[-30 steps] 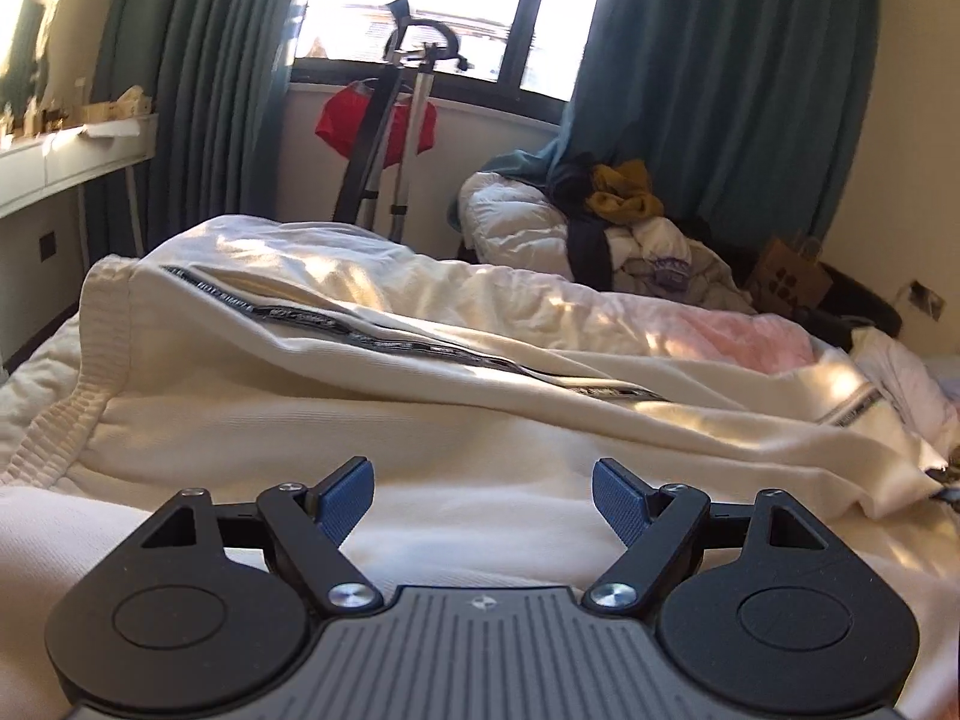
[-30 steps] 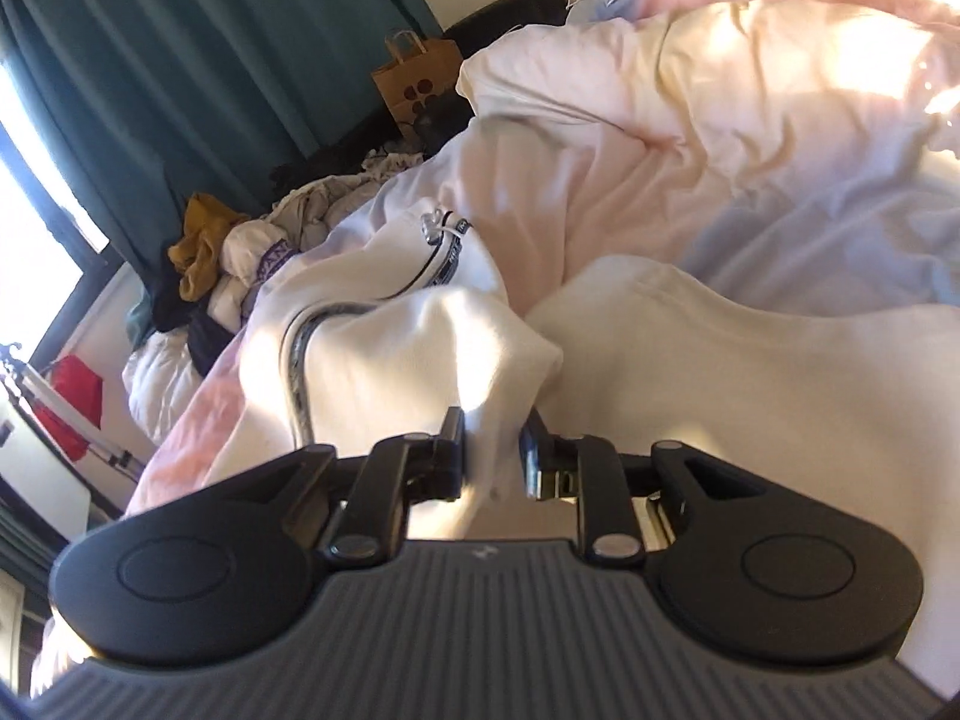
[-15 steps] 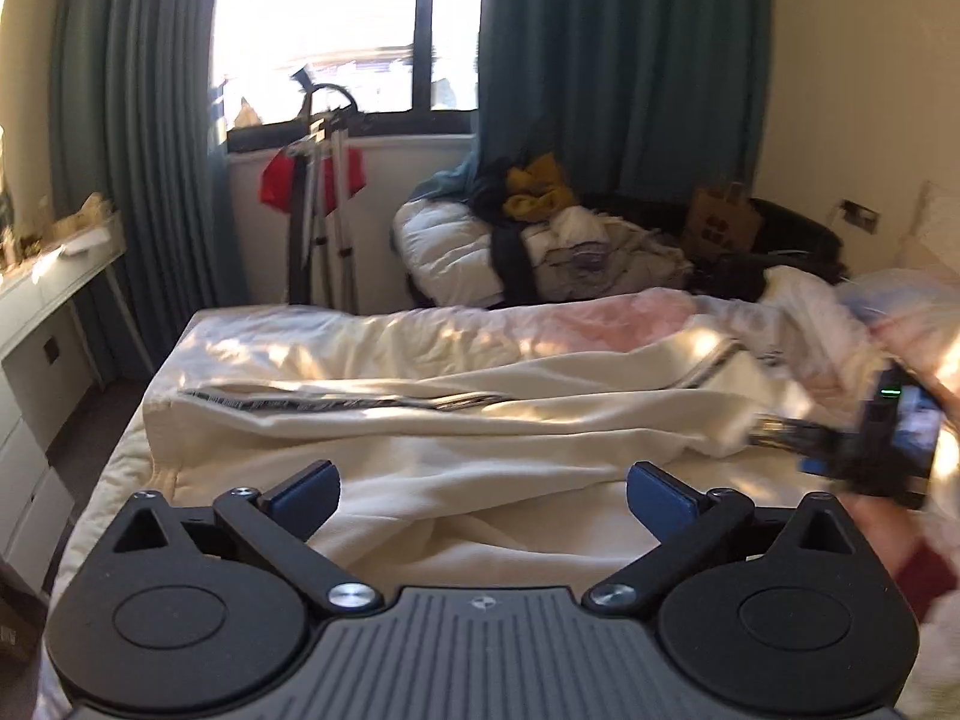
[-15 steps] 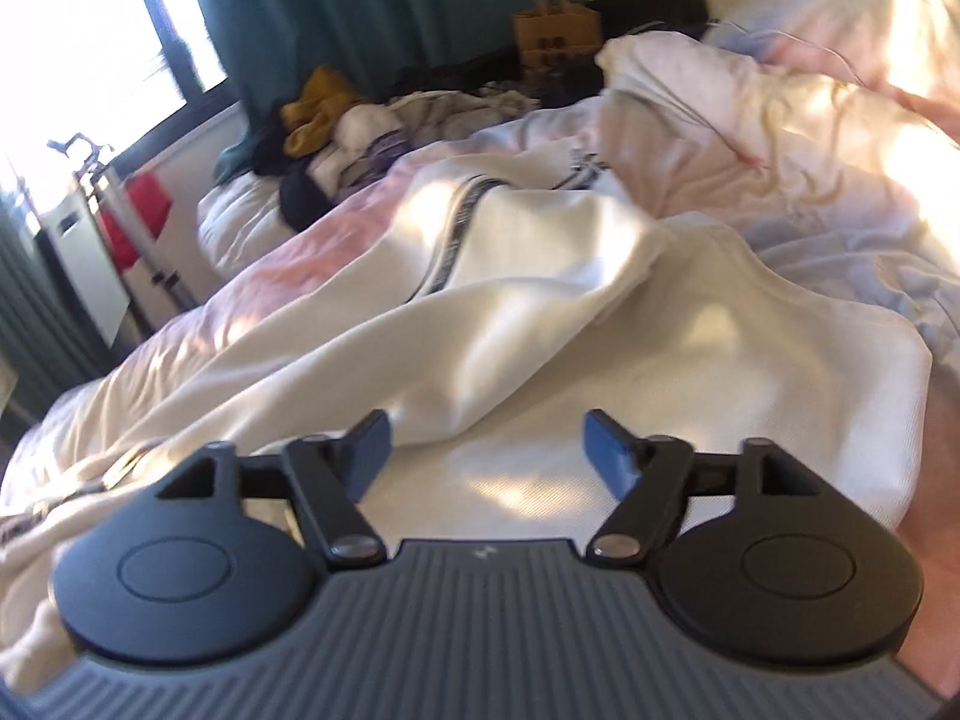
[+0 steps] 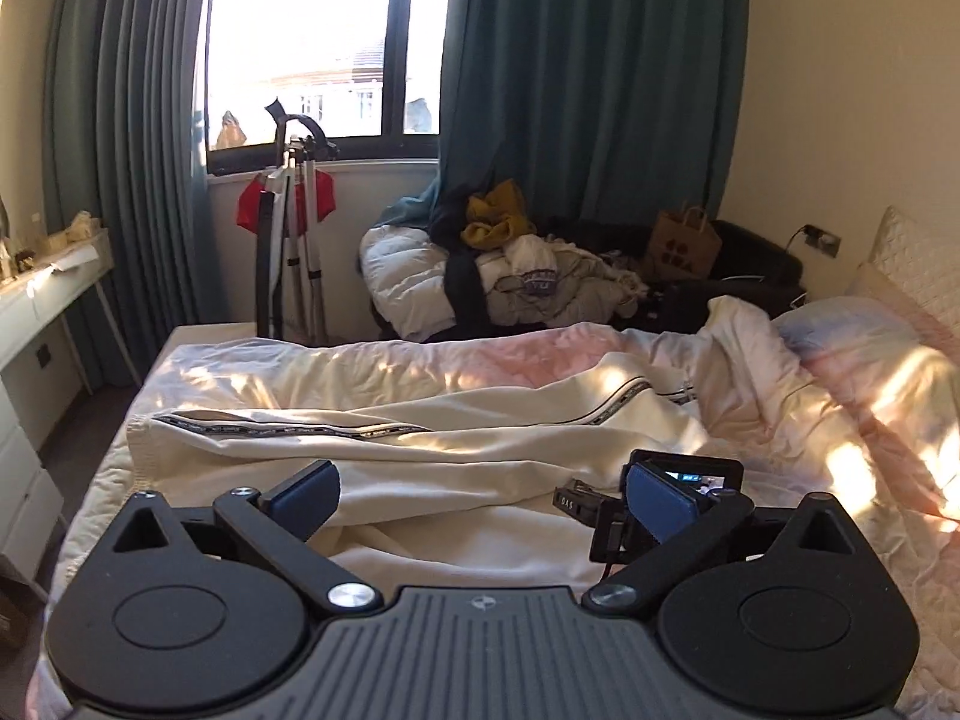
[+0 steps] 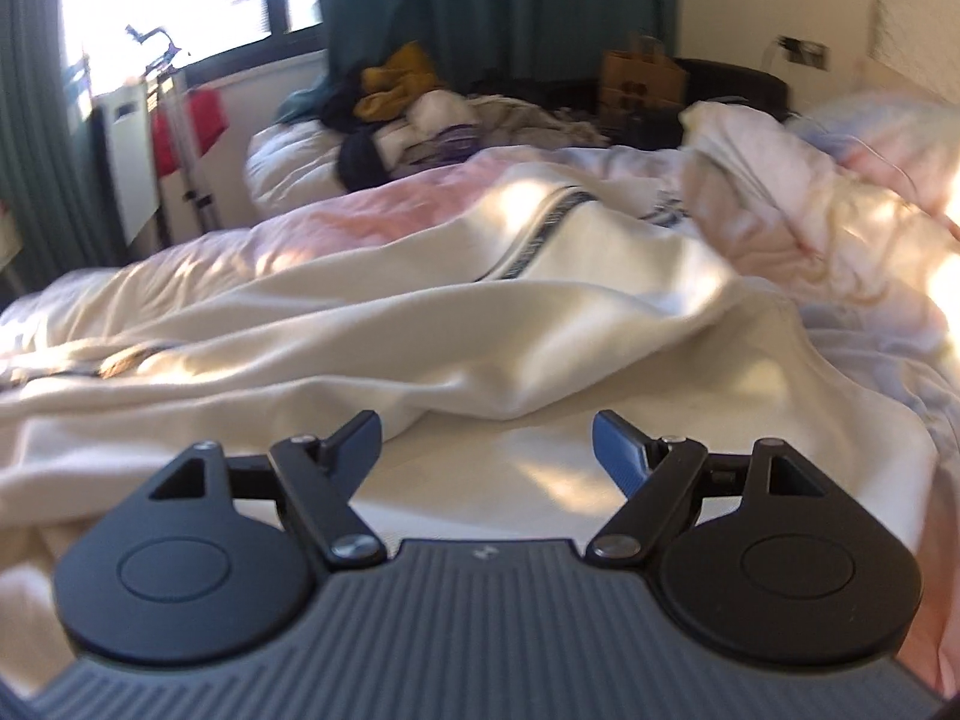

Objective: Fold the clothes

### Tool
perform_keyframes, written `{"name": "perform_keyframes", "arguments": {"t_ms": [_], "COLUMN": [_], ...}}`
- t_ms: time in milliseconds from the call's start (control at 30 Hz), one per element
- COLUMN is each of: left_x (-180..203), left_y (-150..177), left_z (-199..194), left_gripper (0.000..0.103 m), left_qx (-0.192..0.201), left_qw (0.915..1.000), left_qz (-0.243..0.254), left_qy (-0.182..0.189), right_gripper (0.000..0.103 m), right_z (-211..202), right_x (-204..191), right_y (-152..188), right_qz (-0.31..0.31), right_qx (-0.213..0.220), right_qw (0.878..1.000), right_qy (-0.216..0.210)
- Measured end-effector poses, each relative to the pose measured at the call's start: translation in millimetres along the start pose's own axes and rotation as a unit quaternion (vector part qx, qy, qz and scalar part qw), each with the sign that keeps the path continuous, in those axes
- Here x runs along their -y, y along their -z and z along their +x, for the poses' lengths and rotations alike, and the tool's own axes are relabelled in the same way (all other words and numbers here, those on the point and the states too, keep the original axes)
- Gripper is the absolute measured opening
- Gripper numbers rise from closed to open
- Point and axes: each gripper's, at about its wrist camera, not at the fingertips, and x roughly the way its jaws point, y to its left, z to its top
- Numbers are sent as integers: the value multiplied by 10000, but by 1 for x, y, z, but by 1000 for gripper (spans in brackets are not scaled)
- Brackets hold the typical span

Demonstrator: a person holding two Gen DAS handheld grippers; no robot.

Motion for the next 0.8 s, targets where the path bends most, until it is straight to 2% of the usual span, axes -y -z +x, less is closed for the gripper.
{"name": "perform_keyframes", "arguments": {"t_ms": [167,300,367,433,567,700,800], "left_x": [26,49,56,59,57,49,43], "left_y": [-15,-21,-18,-9,6,14,17], "left_z": [-7,-19,-23,-26,-23,-17,-5], "left_gripper": [103,103,103,103,103,103,103], "left_qx": [-129,-2,-32,153,-37,30,-155], "left_qw": [9999,9995,9987,9975,9944,9950,9949], "left_qz": [-46,292,445,642,858,794,776], "left_qy": [72,107,260,259,615,598,630], "right_gripper": [79,79,79,79,79,79,79], "right_z": [11,22,26,28,26,25,25], "right_x": [-7,3,11,19,31,42,47], "right_y": [3,2,0,-1,-3,-5,-6], "right_qz": [-173,266,565,811,1172,1409,1524], "right_qx": [-79,-235,-267,-247,-183,-149,-107], "right_qw": [9998,9994,9980,9964,9928,9896,9881], "right_qy": [-40,-6,9,32,170,248,189]}}
